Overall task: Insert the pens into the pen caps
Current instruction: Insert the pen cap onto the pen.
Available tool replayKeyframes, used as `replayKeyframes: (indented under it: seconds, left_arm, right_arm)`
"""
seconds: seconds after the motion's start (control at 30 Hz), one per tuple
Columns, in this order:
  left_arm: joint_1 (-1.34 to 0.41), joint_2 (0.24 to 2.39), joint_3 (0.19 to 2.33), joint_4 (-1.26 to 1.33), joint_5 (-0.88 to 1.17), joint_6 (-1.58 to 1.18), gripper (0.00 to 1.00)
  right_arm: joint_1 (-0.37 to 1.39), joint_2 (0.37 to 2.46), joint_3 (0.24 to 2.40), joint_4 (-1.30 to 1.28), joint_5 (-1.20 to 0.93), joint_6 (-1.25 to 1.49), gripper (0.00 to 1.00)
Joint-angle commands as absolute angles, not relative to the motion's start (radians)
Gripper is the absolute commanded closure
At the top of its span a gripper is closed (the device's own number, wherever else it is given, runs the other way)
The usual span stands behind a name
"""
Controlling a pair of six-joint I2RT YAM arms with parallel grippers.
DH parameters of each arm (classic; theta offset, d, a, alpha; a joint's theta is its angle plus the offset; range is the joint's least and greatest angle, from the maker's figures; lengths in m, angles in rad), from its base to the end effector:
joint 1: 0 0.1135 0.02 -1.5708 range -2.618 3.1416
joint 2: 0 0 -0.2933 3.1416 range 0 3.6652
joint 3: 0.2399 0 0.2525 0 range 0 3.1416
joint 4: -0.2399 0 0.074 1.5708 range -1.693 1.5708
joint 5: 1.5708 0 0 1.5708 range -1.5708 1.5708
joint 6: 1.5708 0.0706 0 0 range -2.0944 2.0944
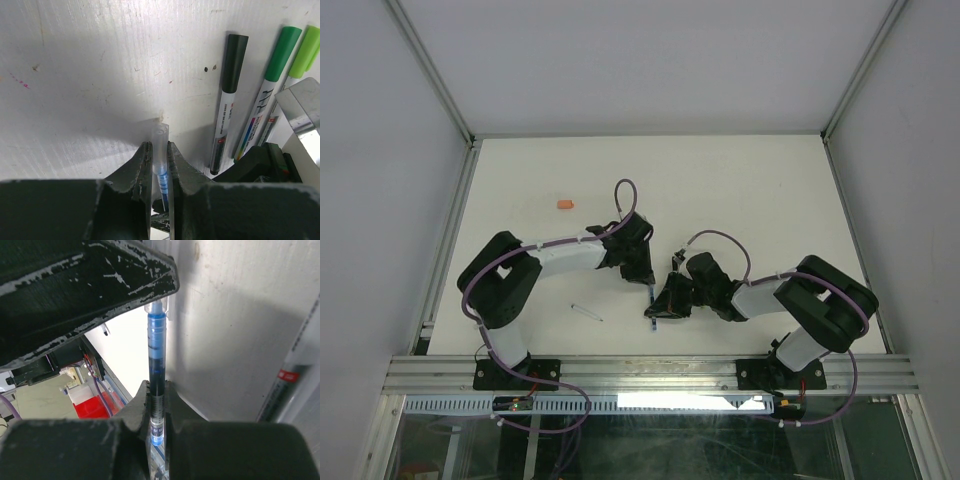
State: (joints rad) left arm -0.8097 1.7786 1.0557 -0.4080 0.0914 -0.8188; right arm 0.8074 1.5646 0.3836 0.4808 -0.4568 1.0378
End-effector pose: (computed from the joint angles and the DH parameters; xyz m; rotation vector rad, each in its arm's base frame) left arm 0.2475 -0.2692 0.1527 0.0162 2.8535 -0.5535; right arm 0.1655 0.2180 0.1142 0.0199 2.6502 1.3466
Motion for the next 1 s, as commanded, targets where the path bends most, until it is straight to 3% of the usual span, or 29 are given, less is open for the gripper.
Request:
replayKeyframes:
  seconds: [0.0,0.97]
  left_arm:
    - [-0.804,1.71,1.043,-0.368,0.13,-0.809,0.96]
    - [-0.82,1.611,0.962,-0.337,0.17,-0.861,0.96]
  right_arm:
    - [0.805,1.566,0.402,0.443,-0.411,1.018,1.0]
    - [0.806,1.518,0.421,0.487,-0.206,0.857,1.0]
